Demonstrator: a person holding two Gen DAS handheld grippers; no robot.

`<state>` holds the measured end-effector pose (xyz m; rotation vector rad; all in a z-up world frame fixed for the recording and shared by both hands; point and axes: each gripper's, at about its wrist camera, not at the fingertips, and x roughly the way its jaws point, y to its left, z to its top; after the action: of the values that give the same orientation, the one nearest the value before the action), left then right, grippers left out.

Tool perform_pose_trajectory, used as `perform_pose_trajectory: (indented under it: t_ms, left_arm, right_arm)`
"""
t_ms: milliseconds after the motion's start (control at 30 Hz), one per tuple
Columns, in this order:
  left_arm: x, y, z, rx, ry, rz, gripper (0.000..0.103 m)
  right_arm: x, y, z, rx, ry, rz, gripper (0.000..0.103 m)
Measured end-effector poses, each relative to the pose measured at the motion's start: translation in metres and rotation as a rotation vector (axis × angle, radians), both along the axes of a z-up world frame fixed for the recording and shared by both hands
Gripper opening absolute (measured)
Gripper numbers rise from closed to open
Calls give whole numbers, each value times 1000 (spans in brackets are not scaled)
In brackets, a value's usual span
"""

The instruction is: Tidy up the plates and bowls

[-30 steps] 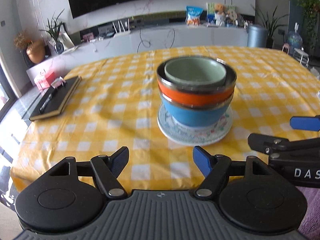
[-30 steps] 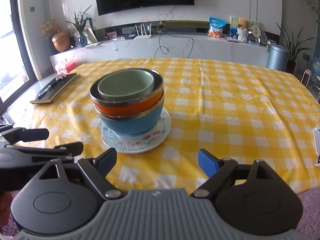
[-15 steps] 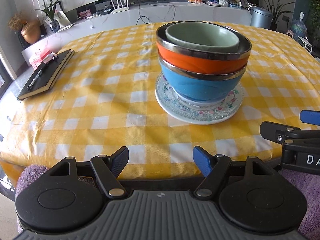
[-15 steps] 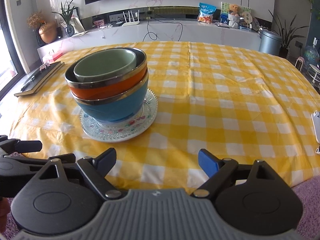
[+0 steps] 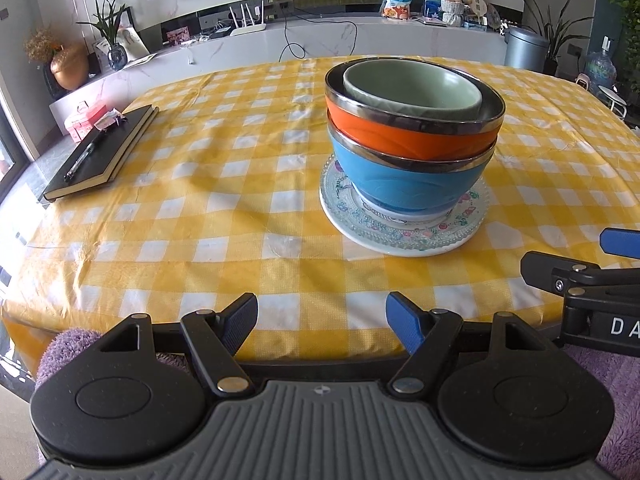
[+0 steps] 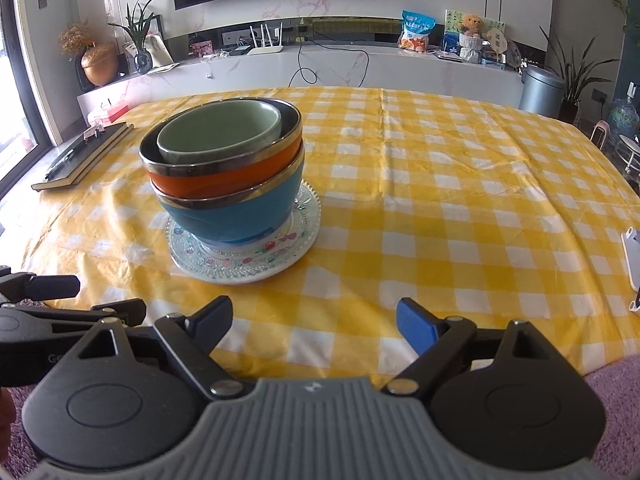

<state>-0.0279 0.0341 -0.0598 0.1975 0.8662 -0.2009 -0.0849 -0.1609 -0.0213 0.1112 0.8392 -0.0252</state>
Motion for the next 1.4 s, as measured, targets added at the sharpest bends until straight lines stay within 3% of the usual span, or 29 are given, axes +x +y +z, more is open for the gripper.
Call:
perform_pose_trajectory:
  t_ms: [1400]
  left_arm:
    - [-2,4,2,-8,-9,5,86]
  right_arm:
    - [-1,6,-1,-25,19,10,88]
